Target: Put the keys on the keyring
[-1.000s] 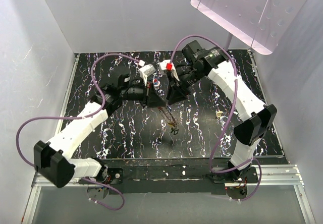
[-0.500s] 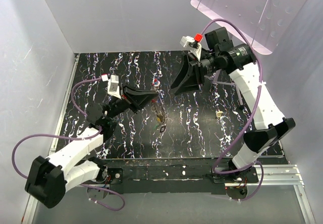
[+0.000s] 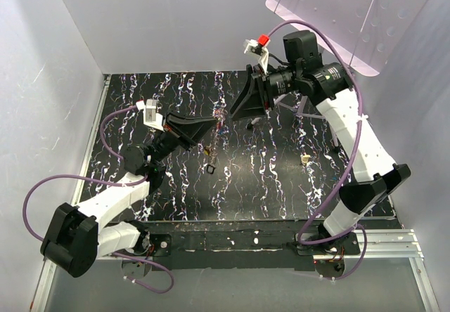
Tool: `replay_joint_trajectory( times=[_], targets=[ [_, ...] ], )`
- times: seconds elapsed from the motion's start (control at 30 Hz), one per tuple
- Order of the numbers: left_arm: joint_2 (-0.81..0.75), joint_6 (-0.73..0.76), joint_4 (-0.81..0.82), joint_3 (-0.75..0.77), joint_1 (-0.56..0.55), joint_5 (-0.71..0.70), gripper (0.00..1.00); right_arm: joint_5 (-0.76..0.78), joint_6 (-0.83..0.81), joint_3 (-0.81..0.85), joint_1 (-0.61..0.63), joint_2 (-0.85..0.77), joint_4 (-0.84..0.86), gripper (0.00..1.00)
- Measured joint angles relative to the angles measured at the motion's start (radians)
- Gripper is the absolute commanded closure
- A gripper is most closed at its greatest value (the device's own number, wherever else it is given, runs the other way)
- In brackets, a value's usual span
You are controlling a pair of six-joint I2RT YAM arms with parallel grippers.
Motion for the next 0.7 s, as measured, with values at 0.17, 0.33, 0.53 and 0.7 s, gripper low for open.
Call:
replay_joint_trajectory(
  times=[0.17,0.33,0.53,0.7],
  targets=[
    [0.000,-0.011,0.012,0.000,0.000,0.002,1.00,0.047,0.044,0.000,0.007,0.026,0.034,0.61],
    [0.002,-0.016,0.014,0.000,0.000,0.003,1.00,0.070,0.074,0.000,0.024,0.048,0.053,0.71],
    [0.015,-0.020,0.013,0.000,0.000,0.003,1.00,0.073,0.085,-0.001,0.036,0.048,0.061,0.76],
    [0.015,-0.021,0.015,0.000,0.000,0.003,1.00,0.073,0.088,-0.018,0.039,0.048,0.074,0.76]
  ],
)
